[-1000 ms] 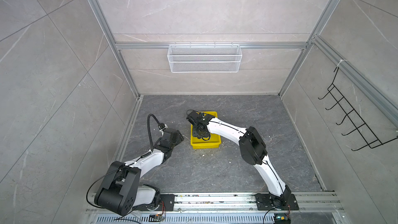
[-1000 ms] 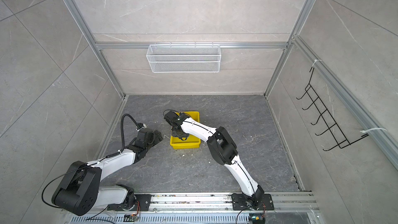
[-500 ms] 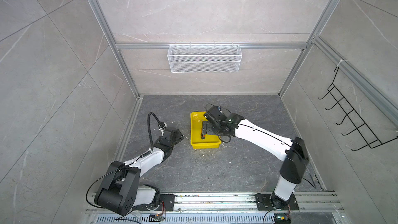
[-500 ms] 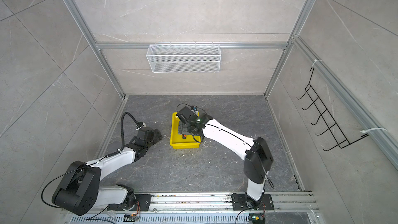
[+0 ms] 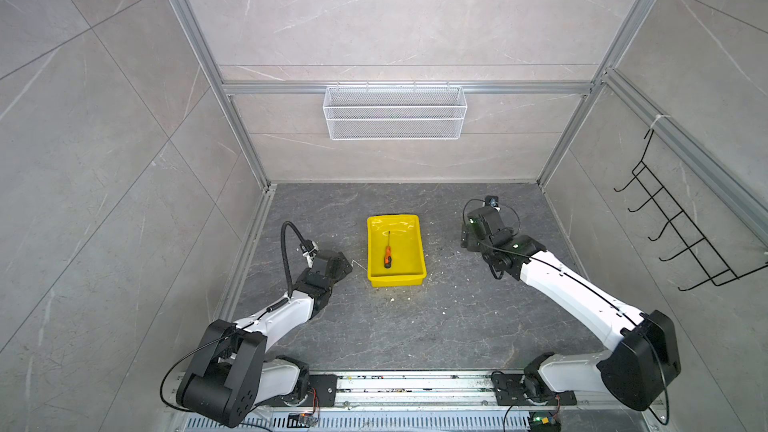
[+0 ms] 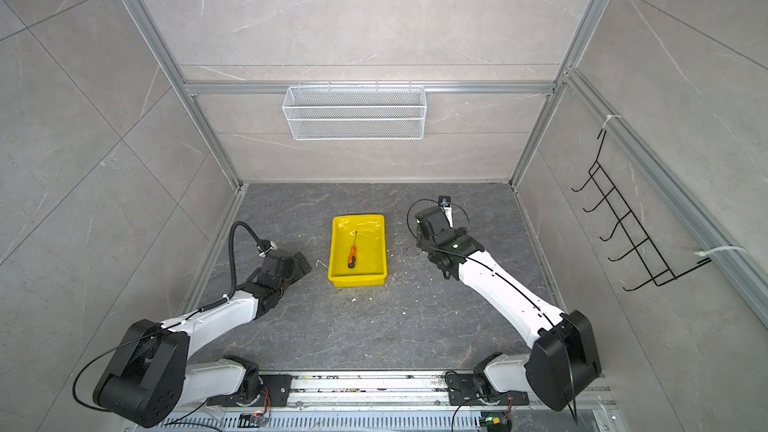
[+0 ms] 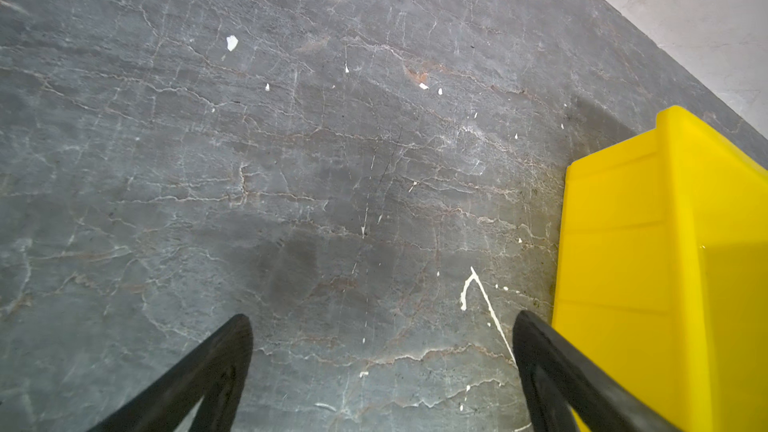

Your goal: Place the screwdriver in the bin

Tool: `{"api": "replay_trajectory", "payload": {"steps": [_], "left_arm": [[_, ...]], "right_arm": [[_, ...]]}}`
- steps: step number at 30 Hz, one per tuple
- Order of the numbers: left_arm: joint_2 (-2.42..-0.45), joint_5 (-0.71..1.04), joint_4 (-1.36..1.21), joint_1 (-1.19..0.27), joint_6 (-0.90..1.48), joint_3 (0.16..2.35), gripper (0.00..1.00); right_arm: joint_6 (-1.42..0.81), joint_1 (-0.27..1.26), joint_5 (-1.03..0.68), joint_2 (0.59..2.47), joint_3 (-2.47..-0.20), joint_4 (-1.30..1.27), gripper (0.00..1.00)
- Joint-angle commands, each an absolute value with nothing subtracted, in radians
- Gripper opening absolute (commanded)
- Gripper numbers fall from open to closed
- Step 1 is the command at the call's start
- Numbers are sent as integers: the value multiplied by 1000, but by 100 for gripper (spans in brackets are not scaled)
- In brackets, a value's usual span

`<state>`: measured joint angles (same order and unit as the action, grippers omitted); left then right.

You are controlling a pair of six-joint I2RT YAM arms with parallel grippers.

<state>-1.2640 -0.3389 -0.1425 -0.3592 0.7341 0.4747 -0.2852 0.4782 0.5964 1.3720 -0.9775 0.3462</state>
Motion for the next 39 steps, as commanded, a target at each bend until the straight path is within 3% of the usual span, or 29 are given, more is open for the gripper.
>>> {"api": "replay_trajectory", "payload": {"steps": [1,5,10,11,15,24,27,29,31,39], "left_arm": [[-1236,-259,-274,-356,650,475,100],[-1264,-212,-212,-356,618,531,100],[-1300,-147,-184,-356,604,579,100],[-1302,-142,-199,-356,603,573,100],[-1319,-106,-227,-356,590,568,100],[-1303,-56,-211,-356,618,598,100],[-1305,-97,-150,-356,639,609,100],[-1293,-122,-107,-356,618,627,100],[-1270,-171,-88,-356,606,620,100],[-1084,-499,-82,-356,462,555,100]], "right_arm": [[38,430,673,1421,-842,-24,89],[4,334,545,1475,-822,-14,89],[-30,266,451,1519,-718,-199,87],[-27,255,432,1532,-698,-254,99],[33,204,298,1573,-622,-468,99],[-9,130,161,1484,-442,-694,99],[-7,112,121,1535,-342,-946,100],[-9,112,126,1504,-362,-847,100],[-4,111,134,1527,-350,-915,99],[-3,113,132,1514,-357,-877,99]]}}
